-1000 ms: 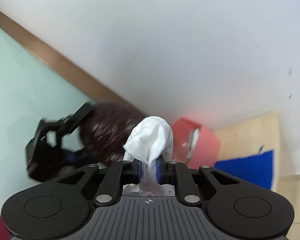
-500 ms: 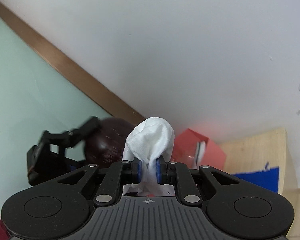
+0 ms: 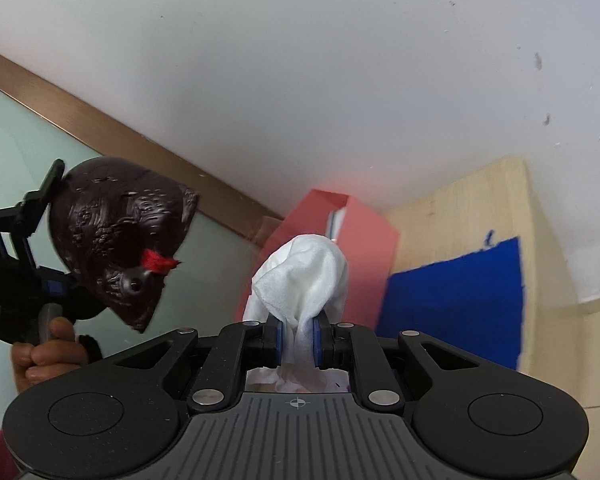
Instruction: Clean container
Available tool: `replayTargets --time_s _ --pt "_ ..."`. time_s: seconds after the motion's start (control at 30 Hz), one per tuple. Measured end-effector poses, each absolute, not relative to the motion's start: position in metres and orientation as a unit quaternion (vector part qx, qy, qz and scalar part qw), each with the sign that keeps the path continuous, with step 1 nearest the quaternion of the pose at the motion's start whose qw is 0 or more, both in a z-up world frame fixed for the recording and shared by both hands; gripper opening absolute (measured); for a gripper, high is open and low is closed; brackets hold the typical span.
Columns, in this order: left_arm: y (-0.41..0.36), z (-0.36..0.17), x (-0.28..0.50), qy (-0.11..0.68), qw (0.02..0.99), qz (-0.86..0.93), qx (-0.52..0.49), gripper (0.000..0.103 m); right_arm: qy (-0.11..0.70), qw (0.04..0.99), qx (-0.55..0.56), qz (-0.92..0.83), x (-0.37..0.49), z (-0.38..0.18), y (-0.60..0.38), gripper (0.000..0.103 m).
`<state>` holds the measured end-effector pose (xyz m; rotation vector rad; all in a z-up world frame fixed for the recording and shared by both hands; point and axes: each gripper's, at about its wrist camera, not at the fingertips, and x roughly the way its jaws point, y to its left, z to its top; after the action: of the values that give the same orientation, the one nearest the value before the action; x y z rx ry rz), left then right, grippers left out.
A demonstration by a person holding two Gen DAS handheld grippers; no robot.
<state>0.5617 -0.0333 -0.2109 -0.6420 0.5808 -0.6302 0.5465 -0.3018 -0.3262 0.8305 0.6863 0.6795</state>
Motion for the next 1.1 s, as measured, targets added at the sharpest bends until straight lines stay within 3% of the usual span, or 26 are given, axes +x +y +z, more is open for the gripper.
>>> replayTargets --time_s 0.47,1.1 --pt "-0.033 -0.216 0.574 0.271 0.863 -0.293 -0.308 0.082 0.294 0.827 0.285 0.386 0.526 -0.285 -0.269 0.016" --pt "-0.034 -0.229 0.578 0.289 0.861 -0.274 -0.316 0.081 0.312 0.799 0.293 0.422 0.507 -0.286 -0.242 0.016"
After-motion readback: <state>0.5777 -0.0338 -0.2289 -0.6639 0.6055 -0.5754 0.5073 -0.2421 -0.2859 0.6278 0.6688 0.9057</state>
